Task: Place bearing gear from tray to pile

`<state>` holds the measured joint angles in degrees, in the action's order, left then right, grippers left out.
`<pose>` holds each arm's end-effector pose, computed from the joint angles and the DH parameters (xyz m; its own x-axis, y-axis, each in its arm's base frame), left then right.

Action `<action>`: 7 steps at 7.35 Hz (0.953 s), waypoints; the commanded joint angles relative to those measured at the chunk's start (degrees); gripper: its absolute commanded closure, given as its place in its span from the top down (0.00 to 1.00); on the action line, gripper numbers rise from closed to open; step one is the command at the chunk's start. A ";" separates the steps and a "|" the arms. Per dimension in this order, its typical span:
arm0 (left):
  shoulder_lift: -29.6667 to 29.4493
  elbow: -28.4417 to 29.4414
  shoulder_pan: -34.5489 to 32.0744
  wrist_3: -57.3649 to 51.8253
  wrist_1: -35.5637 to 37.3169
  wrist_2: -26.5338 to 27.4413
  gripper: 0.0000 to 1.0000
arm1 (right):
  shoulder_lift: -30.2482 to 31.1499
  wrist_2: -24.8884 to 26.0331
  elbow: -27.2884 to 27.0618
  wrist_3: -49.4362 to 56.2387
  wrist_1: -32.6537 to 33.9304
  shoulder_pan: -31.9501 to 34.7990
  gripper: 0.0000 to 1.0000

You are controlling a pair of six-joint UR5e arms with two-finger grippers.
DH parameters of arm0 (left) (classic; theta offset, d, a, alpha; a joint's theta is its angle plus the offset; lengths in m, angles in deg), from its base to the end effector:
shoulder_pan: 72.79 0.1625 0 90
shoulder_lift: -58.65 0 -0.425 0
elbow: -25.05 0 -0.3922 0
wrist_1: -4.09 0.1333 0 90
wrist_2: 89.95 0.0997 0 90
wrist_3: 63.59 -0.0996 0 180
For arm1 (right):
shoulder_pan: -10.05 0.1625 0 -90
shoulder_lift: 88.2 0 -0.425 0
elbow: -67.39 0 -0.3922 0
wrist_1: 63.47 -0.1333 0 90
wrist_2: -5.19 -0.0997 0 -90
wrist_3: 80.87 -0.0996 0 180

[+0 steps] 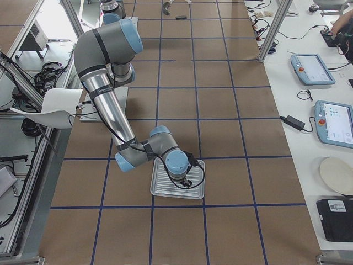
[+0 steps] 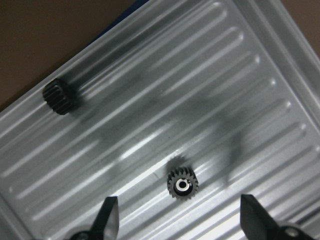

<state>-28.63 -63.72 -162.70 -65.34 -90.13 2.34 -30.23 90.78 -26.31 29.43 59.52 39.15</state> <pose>-0.1286 -0.4705 0.5140 -0.9988 0.0292 -0.0398 0.0289 0.9996 0.0059 -0.4895 -0.4338 0.1898 -0.6515 -0.7585 -0.0182 -0.7546 0.6502 -0.0886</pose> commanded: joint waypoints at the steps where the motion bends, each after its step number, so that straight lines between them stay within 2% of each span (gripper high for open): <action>1: 0.00 0.00 -0.01 0.09 0.00 0.00 1.00 | -0.57 -0.16 -0.08 -2.17 0.67 0.08 0.67; 3: 0.09 0.00 -0.01 0.18 0.00 0.00 1.00 | -0.66 -0.15 -0.08 -2.45 0.58 0.08 0.26; 4: 0.09 0.00 -0.01 0.44 0.00 0.00 1.00 | -0.75 -0.15 -0.17 -2.37 0.41 0.08 0.19; 7: 0.27 -0.35 -0.01 0.35 0.00 0.09 1.00 | -0.32 0.02 0.53 -2.72 -0.29 0.25 0.18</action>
<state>-28.45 -63.97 -162.71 -64.95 -90.13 2.39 -30.98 90.68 -26.30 26.91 59.53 39.24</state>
